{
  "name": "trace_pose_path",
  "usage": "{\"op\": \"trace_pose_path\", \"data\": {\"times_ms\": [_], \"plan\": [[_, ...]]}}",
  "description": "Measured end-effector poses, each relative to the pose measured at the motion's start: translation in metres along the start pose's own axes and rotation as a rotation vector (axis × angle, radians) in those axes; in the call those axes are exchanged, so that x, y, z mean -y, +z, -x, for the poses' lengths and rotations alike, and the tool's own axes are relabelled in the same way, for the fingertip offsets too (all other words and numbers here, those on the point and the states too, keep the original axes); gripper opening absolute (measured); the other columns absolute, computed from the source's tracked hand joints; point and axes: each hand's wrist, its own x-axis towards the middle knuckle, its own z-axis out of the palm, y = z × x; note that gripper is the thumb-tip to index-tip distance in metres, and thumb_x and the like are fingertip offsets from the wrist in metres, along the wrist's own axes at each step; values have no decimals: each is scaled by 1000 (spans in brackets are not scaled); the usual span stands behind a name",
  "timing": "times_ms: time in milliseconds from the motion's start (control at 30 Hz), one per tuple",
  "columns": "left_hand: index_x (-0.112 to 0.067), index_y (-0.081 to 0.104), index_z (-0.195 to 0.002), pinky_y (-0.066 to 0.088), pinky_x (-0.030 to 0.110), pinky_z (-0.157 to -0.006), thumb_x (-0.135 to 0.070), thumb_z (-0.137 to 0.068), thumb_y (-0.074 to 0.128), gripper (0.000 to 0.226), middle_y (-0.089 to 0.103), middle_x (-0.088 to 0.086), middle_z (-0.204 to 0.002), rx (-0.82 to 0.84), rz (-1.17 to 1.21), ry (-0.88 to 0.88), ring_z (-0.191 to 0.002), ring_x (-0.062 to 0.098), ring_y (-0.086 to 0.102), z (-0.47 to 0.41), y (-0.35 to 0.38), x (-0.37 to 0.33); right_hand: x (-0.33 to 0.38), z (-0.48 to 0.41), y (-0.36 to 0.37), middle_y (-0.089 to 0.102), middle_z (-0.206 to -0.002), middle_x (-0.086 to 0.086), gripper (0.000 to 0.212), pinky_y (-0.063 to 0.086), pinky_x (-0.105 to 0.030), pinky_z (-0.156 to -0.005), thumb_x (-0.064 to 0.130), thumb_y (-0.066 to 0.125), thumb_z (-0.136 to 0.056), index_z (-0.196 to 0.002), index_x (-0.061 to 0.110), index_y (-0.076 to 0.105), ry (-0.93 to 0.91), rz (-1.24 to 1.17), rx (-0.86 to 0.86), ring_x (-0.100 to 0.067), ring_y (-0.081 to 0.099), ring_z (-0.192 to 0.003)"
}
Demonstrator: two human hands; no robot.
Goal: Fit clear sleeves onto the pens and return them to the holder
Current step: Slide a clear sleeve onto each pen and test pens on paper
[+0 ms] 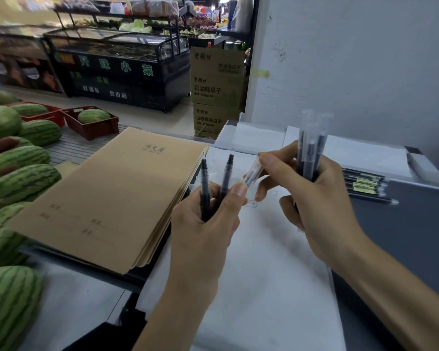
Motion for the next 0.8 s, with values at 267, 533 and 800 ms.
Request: {"op": "trace_pose_path", "data": {"times_ms": [267,533,800], "plan": [[-16,75,-79,20,17,-38,-51,-83,79,36,37,0,-54,-14,80,-71,-38,9,25,-1,-2,-1,-1,1,4,79,-100,-9,32,29,-19,-37,42,77,-89,-118,29,72,174,-134,103,-21,63,-72],[-1,63,-88,24,15,-37,-43,-92,66,42,42,10,-58,42,33,-28,-38,8,29,0,0,-1,-10,2,7,43,-72,-12,49,21,-21,-38,50,85,-80,-91,4,74,260,-115,203,-19,22,-51],[-8,62,-91,29,21,-35,-42,-97,51,36,59,8,-72,3,143,-9,-41,14,42,-3,0,1,-2,-8,-7,53,-65,1,41,21,-20,-36,57,63,-97,-71,25,63,217,-231,-176,-12,30,-41]]}}
